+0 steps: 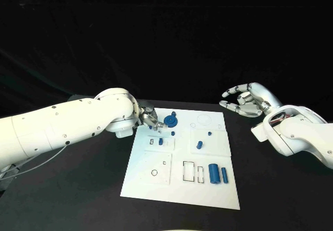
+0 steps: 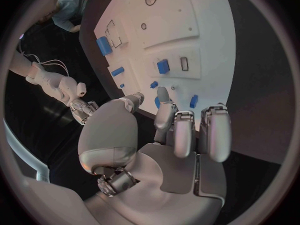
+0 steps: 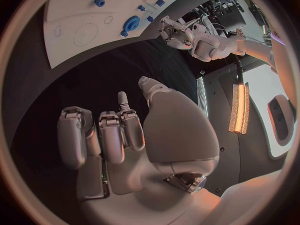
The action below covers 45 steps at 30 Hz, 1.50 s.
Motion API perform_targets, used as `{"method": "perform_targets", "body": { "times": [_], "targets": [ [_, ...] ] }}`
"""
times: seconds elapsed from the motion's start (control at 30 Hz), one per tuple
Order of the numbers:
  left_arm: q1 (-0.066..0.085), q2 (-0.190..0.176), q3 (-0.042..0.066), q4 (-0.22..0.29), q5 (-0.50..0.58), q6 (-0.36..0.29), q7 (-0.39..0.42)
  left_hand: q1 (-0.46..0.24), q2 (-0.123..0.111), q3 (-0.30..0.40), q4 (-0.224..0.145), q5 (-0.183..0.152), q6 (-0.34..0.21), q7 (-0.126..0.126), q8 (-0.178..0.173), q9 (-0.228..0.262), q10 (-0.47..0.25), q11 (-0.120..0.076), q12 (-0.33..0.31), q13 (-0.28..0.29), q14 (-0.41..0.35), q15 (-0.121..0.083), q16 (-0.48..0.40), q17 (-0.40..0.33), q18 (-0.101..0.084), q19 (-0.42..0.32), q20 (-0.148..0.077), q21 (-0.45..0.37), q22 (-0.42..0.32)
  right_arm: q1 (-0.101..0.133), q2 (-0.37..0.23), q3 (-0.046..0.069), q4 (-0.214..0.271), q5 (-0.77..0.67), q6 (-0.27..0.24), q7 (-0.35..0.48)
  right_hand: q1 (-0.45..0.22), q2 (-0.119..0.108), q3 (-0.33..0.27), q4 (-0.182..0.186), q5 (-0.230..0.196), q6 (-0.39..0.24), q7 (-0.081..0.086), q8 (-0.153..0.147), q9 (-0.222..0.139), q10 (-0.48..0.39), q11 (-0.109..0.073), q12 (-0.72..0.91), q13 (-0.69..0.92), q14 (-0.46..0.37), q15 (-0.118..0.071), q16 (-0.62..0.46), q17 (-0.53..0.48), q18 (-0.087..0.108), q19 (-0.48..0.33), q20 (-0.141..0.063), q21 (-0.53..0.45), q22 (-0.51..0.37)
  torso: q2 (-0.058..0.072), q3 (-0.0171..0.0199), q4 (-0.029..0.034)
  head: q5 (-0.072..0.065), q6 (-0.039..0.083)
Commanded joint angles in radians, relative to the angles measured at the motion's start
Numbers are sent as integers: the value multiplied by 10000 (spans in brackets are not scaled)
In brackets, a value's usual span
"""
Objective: Assemble the parts on the task board
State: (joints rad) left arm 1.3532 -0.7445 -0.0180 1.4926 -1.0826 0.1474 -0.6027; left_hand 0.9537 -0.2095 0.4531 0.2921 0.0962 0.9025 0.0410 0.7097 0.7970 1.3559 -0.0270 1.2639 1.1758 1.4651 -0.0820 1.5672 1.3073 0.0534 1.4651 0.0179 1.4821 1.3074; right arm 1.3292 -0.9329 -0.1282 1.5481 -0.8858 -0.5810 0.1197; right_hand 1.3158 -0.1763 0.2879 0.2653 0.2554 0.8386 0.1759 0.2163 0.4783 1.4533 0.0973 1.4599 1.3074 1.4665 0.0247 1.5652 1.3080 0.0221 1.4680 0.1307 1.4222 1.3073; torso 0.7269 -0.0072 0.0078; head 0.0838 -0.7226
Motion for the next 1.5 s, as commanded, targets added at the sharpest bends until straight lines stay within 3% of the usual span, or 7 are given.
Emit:
{"method": "perform_targets", "body": {
  "times": [0.03,0.2,0.4,0.53,0.83,1.07,1.5],
  "targets": [
    [224,-24,43,-219,-80,435,-5,158,96,-177,-6,19,-235,79,-185,-61,-189,60,-202,-205,1057,18,36,2635,-102,130,-34,-44,633,-6,13,0,-5,-80,-49,56,-108,33,-13,57,-6,-24,-25,60,8,-30,-66,11,1298,1017,-61,29,2524,205,10,-74,-68,1350,4,1,31,-13,-26],
    [463,94,68,-858,-76,730,20,543,171,-514,-4,35,-563,281,-695,-371,-363,226,-378,-412,1057,156,36,2635,-82,74,87,-106,535,-7,33,0,-15,-79,-36,48,-111,33,-15,61,-7,-25,-25,62,8,-19,-67,21,1310,1021,-61,33,2540,201,19,-75,-55,1361,3,1,46,28,-20],
    [524,453,52,-1723,-84,921,64,615,208,-687,2,30,-637,348,-881,-498,-398,288,-403,-450,1057,215,36,2635,-81,70,136,-109,536,-20,62,0,-11,-79,-20,52,-111,33,-15,61,-7,-25,-25,62,8,-19,-67,21,1310,1021,-61,33,2540,201,19,-75,-55,1361,13,-19,21,97,1],
    [457,723,0,-2276,-84,1045,133,639,224,-710,0,32,-632,356,-903,-517,-406,296,-409,-458,1057,223,36,2635,-79,68,144,-112,533,-43,71,0,-1,-79,-6,56,-111,33,-15,61,-7,-25,-25,62,8,-19,-67,21,1310,1021,-61,33,2540,201,19,-75,-55,1361,13,-41,23,81,-4],
    [269,1190,-197,-3135,-38,1391,236,688,246,-754,-3,30,-627,370,-944,-550,-430,310,-424,-479,1057,237,36,2635,-73,53,159,-126,506,-66,82,0,9,-79,2,59,-115,35,-17,69,-6,-27,-27,67,7,-15,-68,23,1313,1020,-62,32,2535,202,17,-75,-60,1359,8,-14,19,102,-39],
    [124,1383,-256,-3452,3,1495,318,727,258,-781,-6,28,-624,380,-971,-572,-442,320,-427,-484,1057,245,36,2635,-70,45,169,-132,495,-70,84,0,13,-79,5,59,-115,35,-17,69,-6,-27,-27,67,7,-15,-68,23,1313,1020,-62,32,2535,202,17,-75,-60,1359,12,-5,12,99,-69],
    [66,1465,-273,-3496,116,1456,382,771,327,-794,1,29,-608,390,-1003,-600,-449,330,-421,-480,1057,257,36,2635,-72,48,183,-128,507,-75,118,0,-12,-79,21,55,-115,35,-17,69,-6,-27,-27,67,7,-15,-68,23,1313,1020,-62,32,2535,202,17,-75,-60,1359,-4,3,32,93,-112]
  ]
}}
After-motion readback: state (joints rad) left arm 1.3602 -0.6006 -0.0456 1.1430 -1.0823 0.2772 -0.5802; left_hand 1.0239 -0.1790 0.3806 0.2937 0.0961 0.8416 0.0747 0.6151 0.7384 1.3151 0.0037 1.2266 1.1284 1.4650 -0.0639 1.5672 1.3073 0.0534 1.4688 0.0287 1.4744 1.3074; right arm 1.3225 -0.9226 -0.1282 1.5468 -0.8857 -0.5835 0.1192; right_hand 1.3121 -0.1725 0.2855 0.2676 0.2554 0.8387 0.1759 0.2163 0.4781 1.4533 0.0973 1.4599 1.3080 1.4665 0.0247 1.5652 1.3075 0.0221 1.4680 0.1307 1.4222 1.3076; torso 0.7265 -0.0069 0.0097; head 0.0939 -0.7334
